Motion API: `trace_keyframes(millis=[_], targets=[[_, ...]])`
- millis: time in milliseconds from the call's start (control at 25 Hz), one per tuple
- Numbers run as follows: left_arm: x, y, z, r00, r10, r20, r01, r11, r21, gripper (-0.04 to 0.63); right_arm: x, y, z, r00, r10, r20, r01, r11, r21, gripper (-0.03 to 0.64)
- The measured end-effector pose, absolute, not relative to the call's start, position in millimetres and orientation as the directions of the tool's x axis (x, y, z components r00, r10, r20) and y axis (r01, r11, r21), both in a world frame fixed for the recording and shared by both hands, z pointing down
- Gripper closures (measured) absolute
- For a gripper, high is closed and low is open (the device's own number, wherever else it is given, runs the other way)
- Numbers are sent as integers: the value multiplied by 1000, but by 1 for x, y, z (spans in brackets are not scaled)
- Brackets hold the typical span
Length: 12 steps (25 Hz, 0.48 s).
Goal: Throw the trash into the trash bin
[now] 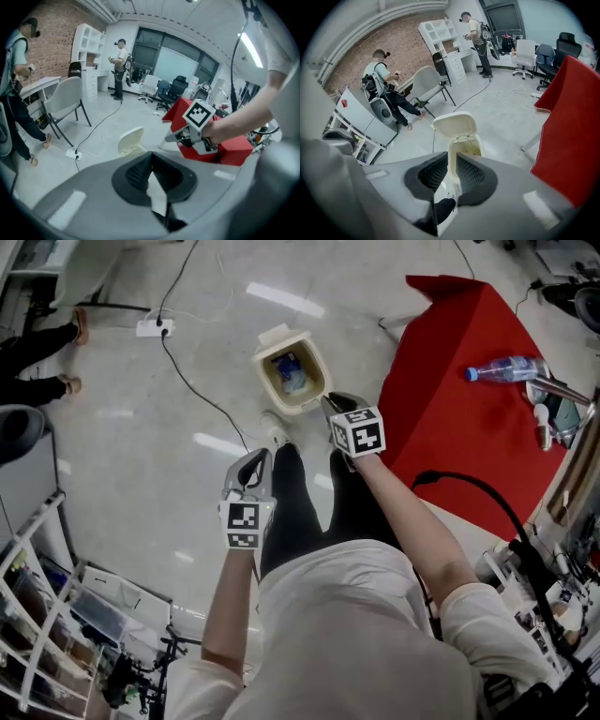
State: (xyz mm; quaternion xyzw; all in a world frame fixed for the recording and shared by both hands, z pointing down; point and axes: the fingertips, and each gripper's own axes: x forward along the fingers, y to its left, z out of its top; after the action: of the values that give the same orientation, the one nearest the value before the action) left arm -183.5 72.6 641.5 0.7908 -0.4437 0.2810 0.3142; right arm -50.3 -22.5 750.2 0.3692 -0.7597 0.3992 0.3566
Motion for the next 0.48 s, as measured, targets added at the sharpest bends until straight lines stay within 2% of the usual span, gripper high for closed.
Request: trace_keyframes(millis=[160, 280, 480], targets=[[-179, 76, 610, 456, -541, 706, -881, -389, 270, 590, -41, -8, 703, -501, -278, 819, -823, 445, -352, 571], [-172, 77, 584, 473, -543, 694, -871, -406, 276, 591, -33, 5, 671, -535, -277, 798, -801, 469, -373, 614], [-159, 85, 549, 491, -543, 681, -857, -441, 266, 590, -26, 28, 621, -624, -267, 734, -729, 537, -424, 614]])
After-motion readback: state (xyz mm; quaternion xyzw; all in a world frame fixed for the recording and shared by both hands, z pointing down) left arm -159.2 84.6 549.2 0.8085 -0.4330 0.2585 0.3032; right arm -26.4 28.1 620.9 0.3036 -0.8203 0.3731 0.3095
